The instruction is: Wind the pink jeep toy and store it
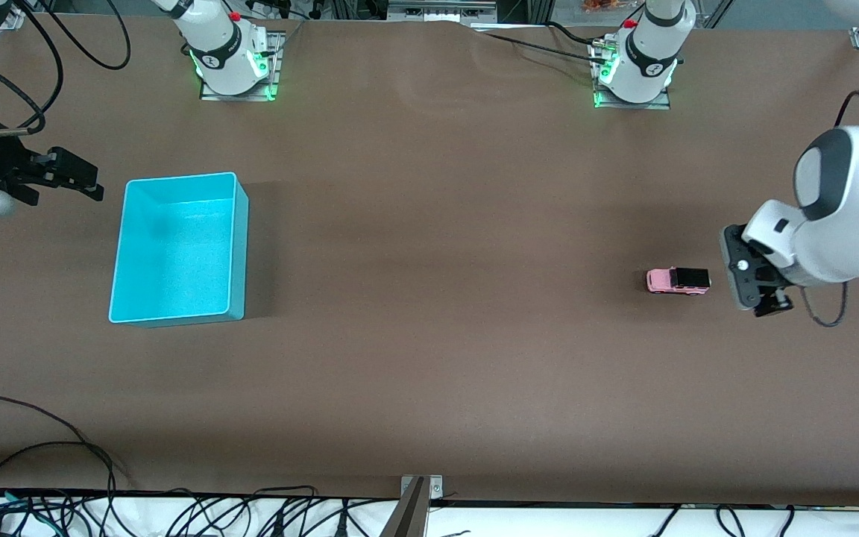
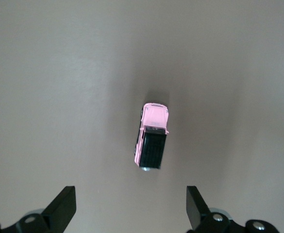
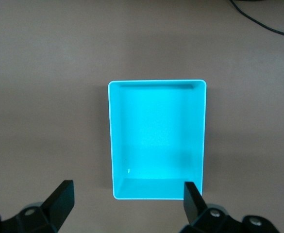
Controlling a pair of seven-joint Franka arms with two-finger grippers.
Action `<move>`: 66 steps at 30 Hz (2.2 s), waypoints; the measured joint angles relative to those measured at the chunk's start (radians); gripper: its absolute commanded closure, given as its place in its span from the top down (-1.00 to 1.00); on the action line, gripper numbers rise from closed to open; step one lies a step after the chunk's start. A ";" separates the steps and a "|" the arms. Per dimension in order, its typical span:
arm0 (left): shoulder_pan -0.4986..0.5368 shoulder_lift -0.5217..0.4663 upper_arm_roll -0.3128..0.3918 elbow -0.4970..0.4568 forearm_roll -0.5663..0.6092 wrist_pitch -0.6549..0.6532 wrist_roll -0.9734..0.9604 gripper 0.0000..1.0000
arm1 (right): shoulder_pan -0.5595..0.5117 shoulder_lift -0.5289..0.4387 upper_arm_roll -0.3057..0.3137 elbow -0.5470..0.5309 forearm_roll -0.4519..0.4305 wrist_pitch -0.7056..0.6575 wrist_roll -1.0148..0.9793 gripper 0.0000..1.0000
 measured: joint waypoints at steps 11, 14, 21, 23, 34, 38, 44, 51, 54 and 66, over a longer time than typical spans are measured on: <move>0.018 0.079 0.001 -0.125 0.000 0.247 0.166 1.00 | 0.000 0.000 0.000 0.001 0.000 0.000 0.000 1.00; 0.026 0.086 0.001 -0.180 0.000 0.309 0.188 1.00 | 0.000 0.000 0.000 0.001 0.000 0.000 0.000 1.00; 0.029 0.095 0.001 -0.259 0.000 0.350 0.206 1.00 | 0.000 0.000 0.000 0.001 0.000 -0.001 0.000 1.00; 0.029 0.095 0.001 -0.269 0.000 0.351 0.216 1.00 | 0.000 0.000 0.000 0.001 0.000 -0.001 0.000 1.00; 0.076 0.094 0.002 -0.332 0.000 0.422 0.293 1.00 | 0.000 0.000 0.000 0.001 0.000 -0.001 0.000 1.00; 0.080 0.094 0.001 -0.355 0.000 0.450 0.299 1.00 | 0.000 0.000 0.000 0.001 0.000 -0.001 0.000 1.00; 0.080 0.094 -0.002 -0.399 0.000 0.515 0.299 1.00 | 0.000 0.000 0.000 0.001 0.000 -0.001 0.000 1.00; 0.080 0.094 -0.003 -0.437 0.000 0.565 0.300 0.03 | 0.000 0.000 0.000 0.001 0.000 -0.001 0.000 1.00; 0.079 0.094 -0.005 -0.440 0.000 0.569 0.304 -0.40 | 0.000 0.000 0.000 0.001 0.000 -0.001 0.000 1.00; 0.076 0.090 -0.011 -0.440 0.000 0.580 0.331 -0.89 | 0.000 0.000 0.000 0.001 0.000 -0.001 0.000 1.00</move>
